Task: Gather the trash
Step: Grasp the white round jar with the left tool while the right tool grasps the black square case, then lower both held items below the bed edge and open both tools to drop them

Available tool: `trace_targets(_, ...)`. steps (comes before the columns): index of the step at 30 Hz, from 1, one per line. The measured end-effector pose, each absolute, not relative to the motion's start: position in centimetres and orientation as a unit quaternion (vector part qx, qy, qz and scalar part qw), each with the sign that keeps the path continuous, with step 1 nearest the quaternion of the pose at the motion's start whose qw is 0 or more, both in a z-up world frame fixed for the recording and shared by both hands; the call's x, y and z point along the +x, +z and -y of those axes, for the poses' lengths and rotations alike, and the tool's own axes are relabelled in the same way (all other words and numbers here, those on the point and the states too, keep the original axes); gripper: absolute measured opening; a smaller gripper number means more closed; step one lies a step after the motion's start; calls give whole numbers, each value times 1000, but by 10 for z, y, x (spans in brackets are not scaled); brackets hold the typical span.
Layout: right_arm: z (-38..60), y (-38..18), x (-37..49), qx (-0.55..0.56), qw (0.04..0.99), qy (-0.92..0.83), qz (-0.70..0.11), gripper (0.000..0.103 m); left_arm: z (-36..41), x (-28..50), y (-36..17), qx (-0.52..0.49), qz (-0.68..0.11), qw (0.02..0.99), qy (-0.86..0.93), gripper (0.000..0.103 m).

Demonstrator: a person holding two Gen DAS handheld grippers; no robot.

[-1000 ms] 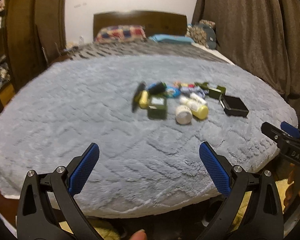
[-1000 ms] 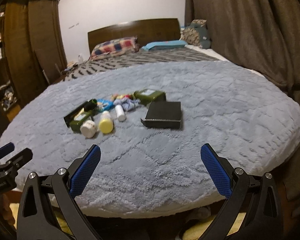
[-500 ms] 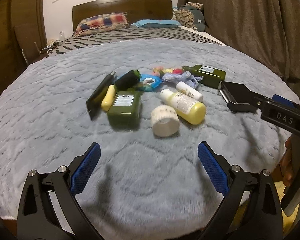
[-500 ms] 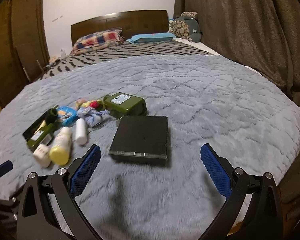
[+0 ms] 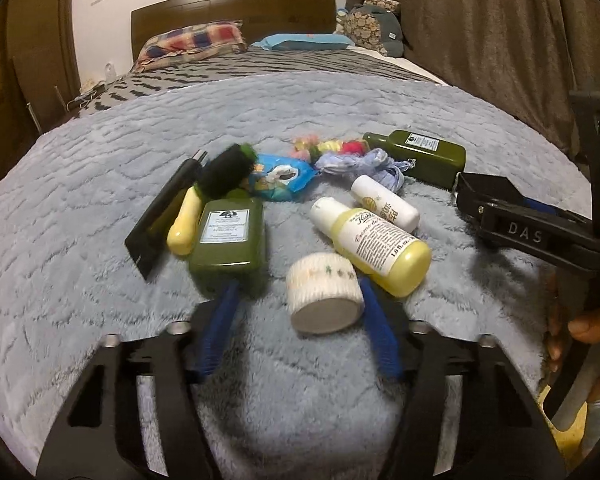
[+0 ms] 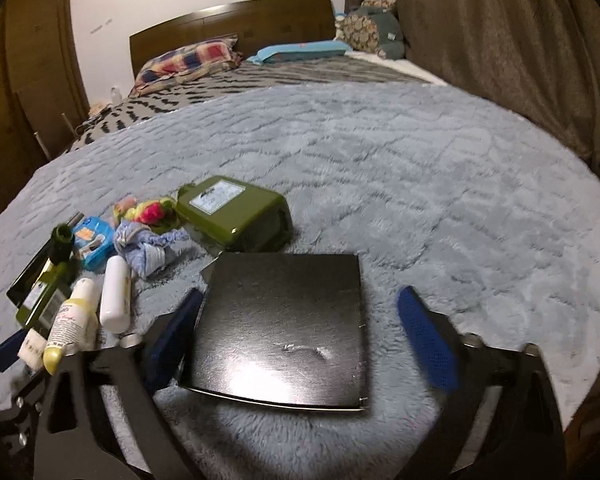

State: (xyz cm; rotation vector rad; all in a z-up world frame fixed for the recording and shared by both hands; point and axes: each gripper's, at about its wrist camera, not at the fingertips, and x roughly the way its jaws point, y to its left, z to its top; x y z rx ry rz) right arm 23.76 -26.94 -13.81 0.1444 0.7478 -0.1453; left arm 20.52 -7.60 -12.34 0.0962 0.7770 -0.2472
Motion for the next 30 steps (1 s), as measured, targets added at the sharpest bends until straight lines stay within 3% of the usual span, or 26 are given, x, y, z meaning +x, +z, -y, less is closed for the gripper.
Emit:
trace_targets(1, 269, -138, 235, 64, 927, -75, -360, 73, 77, 207, -123, 47, -379, 916, -121, 39)
trace_targets(2, 268, -138, 233, 62, 928, -73, -359, 73, 77, 207, -123, 47, -381, 915, -122, 32)
trace_targets(10, 261, -127, 199, 67, 930, -32, -359, 73, 74, 184, -120, 48, -381, 915, -126, 31)
trace_targets(23, 213, -81, 88, 31, 949, 32, -311, 73, 32, 79, -82, 24, -345, 932, -109, 31)
trace_targets(30, 194, -94, 43, 6, 942, 57, -330, 73, 13, 29, -91, 15, -356, 929, -99, 32)
